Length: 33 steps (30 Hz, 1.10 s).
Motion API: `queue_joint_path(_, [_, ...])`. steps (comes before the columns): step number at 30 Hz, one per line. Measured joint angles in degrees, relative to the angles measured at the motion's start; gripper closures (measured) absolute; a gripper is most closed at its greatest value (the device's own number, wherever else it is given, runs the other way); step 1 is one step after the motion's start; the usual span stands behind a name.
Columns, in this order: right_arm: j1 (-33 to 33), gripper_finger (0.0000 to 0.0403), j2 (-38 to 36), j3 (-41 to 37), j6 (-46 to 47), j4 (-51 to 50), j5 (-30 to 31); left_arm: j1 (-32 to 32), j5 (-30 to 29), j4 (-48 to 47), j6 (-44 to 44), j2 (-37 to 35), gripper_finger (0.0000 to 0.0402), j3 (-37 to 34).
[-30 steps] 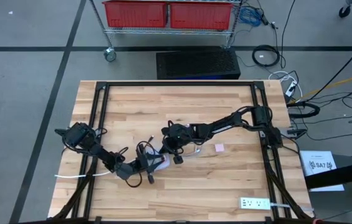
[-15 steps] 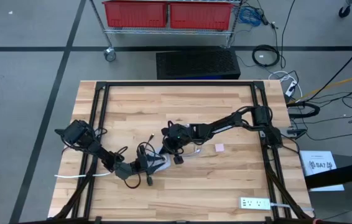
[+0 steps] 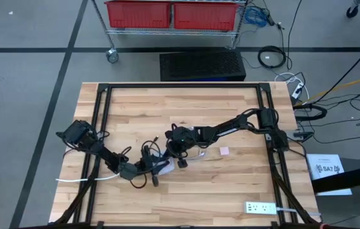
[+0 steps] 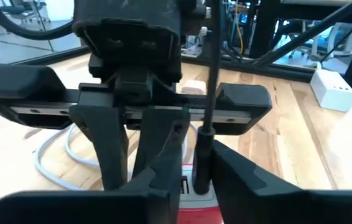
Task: Insert USB
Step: Insert the black charger cable into the red charger adapter on the left white outlet extension
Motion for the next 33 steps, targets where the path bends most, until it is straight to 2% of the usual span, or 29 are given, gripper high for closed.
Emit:
queue_joint_path(4, [0.0, 0.0403, 0.0, 0.0, 0.0, 0.0, 0.2, 0.1, 0.2, -0.5, 0.0, -0.1, 0.0374, 0.1])
queue_joint_path(18, [0.0, 0.0403, 0.0, 0.0, -0.4, -0.1, 0.3, -0.7, -0.2, -11.6, -9.2, -0.4, 0.0375, 0.4])
queue_joint_path(24, [0.0, 0.0403, 0.0, 0.0, -0.4, -0.3, 0.3, -0.7, -0.2, -12.0, -10.0, -0.4, 0.0375, 0.4])
queue_joint_path(27, [0.0, 0.0403, 0.0, 0.0, -0.5, -0.5, 0.2, -0.6, 2.1, -10.9, -9.8, -0.4, 0.0375, 0.2])
queue_joint_path(29, [0.0, 0.0403, 0.0, 0.0, -0.5, -0.6, -0.2, -0.5, 4.0, -10.4, -9.9, -0.3, 0.0367, 0.2])
queue_joint_path(33, [0.0, 0.0403, 0.0, 0.0, -0.5, -0.6, -0.2, -0.5, 5.6, -10.2, -10.5, -0.2, 0.0311, 0.1])
